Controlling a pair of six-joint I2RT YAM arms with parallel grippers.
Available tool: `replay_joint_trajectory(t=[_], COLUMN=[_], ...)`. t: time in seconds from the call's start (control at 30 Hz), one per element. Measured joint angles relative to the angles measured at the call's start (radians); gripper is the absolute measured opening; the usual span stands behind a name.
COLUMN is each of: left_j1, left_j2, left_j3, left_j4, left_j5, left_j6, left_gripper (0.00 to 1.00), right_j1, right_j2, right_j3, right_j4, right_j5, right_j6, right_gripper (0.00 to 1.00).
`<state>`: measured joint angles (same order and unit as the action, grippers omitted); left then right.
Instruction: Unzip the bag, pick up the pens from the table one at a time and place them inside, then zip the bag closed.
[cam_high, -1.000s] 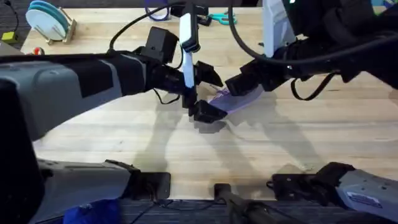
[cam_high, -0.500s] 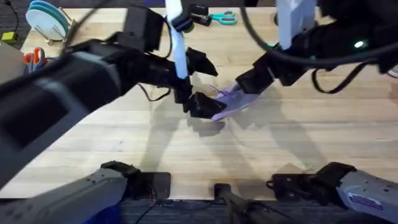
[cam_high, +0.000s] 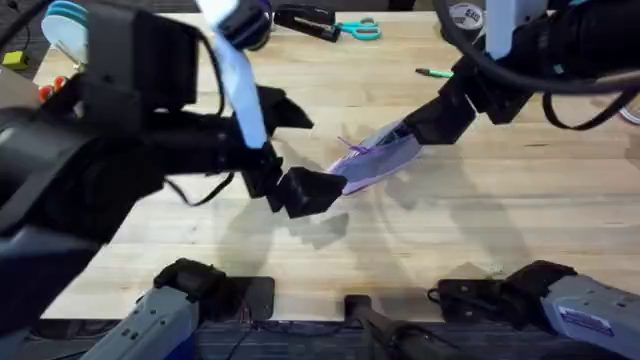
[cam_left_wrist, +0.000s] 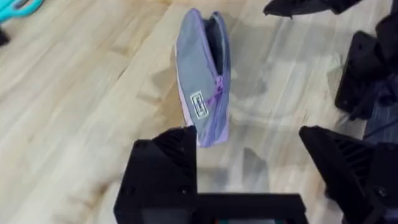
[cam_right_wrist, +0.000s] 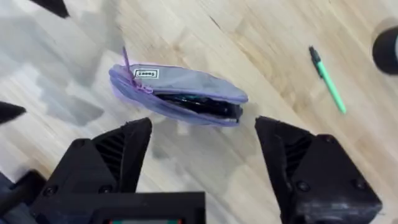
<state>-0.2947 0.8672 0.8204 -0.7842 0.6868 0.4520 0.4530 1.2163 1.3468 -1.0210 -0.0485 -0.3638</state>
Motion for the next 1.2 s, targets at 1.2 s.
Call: replay_joint_trajectory(t=[1.2], left_j1=[0.000], left_j2=[-0.134], left_j3=[0.000], left_j4=[-0.089], left_j5=[-0.064], left_j6=[-0.138], left_gripper=[0.993], right_j1=[0.011], right_j2=[0.000], right_j3=[0.001], right_j4=[0.007], right_j5=[-0.009], right_j6=[-0.606], right_gripper=[0.995])
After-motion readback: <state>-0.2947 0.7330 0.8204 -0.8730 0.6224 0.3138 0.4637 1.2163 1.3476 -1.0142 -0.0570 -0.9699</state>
